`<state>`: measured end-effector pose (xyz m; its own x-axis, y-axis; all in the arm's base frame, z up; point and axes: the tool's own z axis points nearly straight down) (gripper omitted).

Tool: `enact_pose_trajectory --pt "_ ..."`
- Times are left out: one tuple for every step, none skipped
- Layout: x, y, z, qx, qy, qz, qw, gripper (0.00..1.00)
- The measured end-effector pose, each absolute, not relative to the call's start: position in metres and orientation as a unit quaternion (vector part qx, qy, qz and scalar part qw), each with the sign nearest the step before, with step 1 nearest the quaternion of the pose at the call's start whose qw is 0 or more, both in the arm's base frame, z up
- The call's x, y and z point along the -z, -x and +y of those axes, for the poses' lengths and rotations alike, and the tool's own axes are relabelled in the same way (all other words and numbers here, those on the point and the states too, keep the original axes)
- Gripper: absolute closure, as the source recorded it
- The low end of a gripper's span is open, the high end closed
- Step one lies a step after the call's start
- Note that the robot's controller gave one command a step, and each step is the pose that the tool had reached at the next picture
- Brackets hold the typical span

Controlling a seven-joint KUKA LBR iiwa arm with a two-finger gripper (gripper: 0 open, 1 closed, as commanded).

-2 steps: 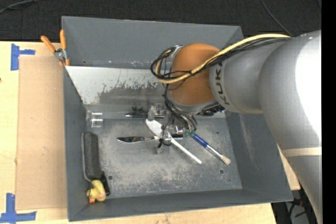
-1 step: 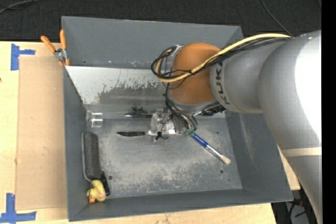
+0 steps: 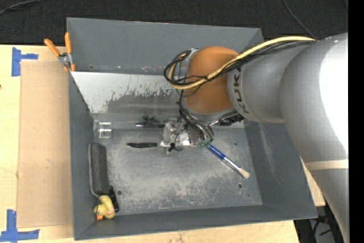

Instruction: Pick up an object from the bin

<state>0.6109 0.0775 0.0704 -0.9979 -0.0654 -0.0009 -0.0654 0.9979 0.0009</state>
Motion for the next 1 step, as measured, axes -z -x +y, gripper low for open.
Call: enact_pose_trajectory --pt "-0.0905 -0.6083 0.0774 0.0 0.033 0.999 -0.004 1.0"
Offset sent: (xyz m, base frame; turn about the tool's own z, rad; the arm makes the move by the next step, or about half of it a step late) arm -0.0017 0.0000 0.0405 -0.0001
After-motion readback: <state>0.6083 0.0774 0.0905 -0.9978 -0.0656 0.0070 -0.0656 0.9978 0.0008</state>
